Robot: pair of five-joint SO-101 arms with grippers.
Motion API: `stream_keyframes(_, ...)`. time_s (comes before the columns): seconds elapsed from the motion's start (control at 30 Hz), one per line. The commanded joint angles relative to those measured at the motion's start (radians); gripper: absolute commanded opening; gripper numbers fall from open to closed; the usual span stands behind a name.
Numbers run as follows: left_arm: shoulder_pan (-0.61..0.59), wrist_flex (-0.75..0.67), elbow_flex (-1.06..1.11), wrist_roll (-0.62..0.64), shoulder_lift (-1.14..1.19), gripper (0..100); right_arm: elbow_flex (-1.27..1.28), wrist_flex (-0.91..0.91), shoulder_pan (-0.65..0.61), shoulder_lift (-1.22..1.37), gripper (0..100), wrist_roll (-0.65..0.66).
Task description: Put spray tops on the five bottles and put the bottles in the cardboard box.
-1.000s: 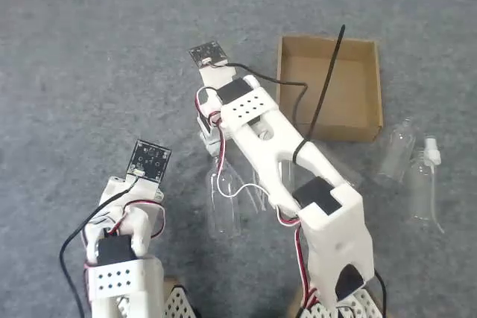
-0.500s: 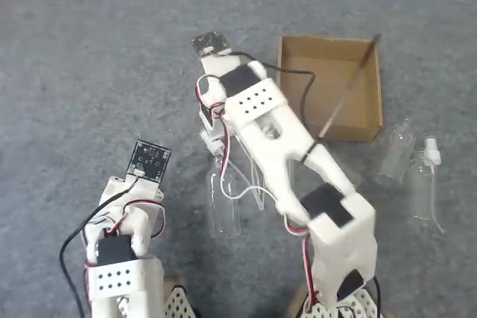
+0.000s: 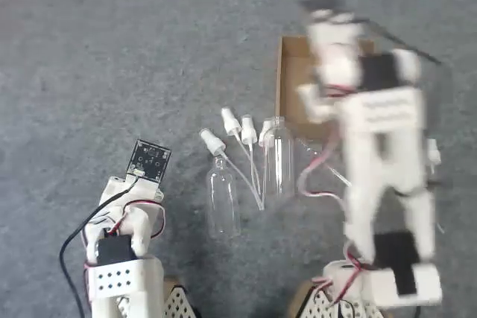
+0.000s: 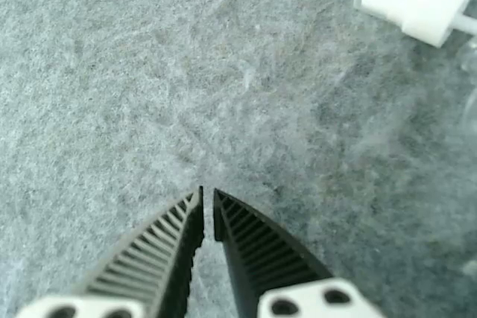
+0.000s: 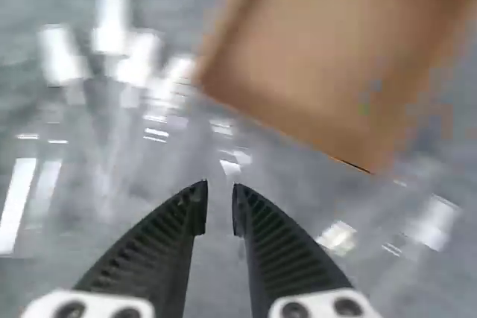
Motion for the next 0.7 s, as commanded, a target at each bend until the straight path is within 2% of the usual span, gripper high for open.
stream_keyframes(0.0, -0.003, 0.002, -0.007, -0.012, -0.020, 1, 0.110, 0.036, 0.360, -0.183, 1.7, 0.218)
stream_keyframes(0.17, -0.003, 0.002, -0.007, -0.012, -0.020, 1, 0.311, -0.114, 0.668, -0.205, 1.7, 0.377)
stream_keyframes(0.3, -0.003, 0.002, -0.007, -0.012, -0.020, 1, 0.450, -0.329, 0.817, -0.162, 2.1, 0.425)
stream_keyframes(0.5, -0.003, 0.002, -0.007, -0.012, -0.020, 1, 0.450, -0.489, 0.846, 0.054, 13.3, 0.422)
stream_keyframes(0.67, -0.003, 0.002, -0.007, -0.012, -0.020, 1, 0.367, -0.601, 0.831, 0.255, 13.5, 0.365)
